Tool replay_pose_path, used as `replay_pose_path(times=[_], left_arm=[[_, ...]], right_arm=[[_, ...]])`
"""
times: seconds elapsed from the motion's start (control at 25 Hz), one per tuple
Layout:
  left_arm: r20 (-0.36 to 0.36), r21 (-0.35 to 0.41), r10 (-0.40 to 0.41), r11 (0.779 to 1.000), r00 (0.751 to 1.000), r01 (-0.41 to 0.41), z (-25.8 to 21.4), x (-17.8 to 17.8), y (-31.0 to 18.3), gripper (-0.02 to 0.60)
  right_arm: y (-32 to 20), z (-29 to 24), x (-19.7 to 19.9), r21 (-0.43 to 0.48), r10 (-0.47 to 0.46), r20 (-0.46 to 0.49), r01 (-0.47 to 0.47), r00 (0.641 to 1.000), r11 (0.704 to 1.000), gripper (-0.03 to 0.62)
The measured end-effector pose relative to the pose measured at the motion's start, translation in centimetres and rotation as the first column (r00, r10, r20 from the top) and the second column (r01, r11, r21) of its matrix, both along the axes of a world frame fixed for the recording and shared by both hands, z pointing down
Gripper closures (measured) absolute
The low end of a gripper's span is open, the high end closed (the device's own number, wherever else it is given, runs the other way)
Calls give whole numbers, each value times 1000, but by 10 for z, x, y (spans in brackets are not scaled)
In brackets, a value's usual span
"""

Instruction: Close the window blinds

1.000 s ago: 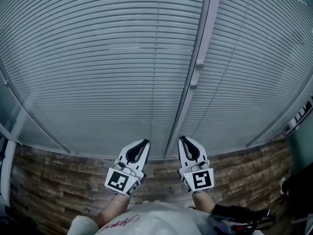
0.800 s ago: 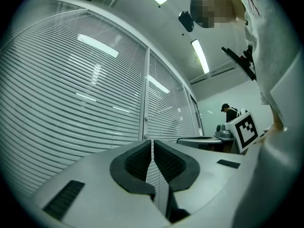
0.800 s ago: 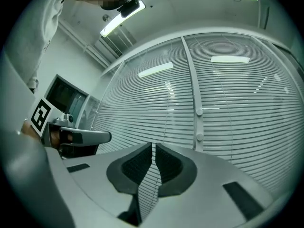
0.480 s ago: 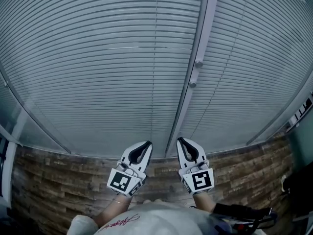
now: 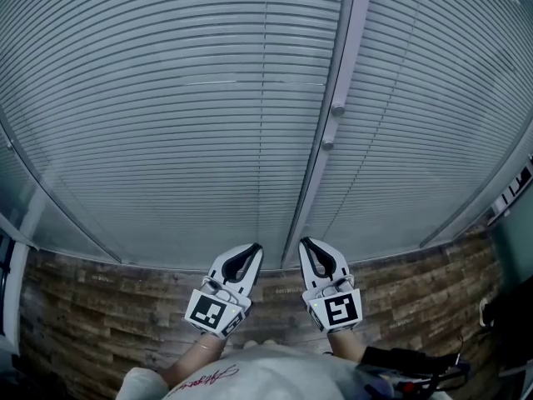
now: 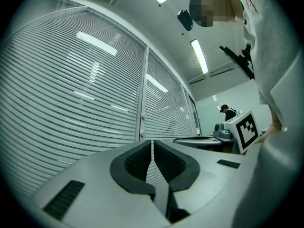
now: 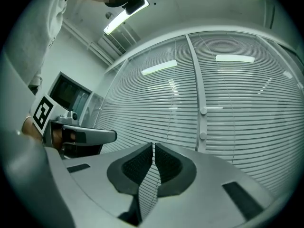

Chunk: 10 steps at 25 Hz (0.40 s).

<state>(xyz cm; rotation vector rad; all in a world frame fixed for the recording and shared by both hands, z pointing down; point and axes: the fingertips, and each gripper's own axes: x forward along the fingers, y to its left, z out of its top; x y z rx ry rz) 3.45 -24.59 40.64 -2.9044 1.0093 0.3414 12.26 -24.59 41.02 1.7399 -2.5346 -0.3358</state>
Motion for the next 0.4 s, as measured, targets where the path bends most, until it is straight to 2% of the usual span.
replay_pose_path(times=[0.4], left_arm=[[-8, -1, 12, 1000, 1000, -13, -2, 5, -1, 554]], right_arm=[[1, -6, -1, 7, 9, -20, -9, 1000, 1000, 566]])
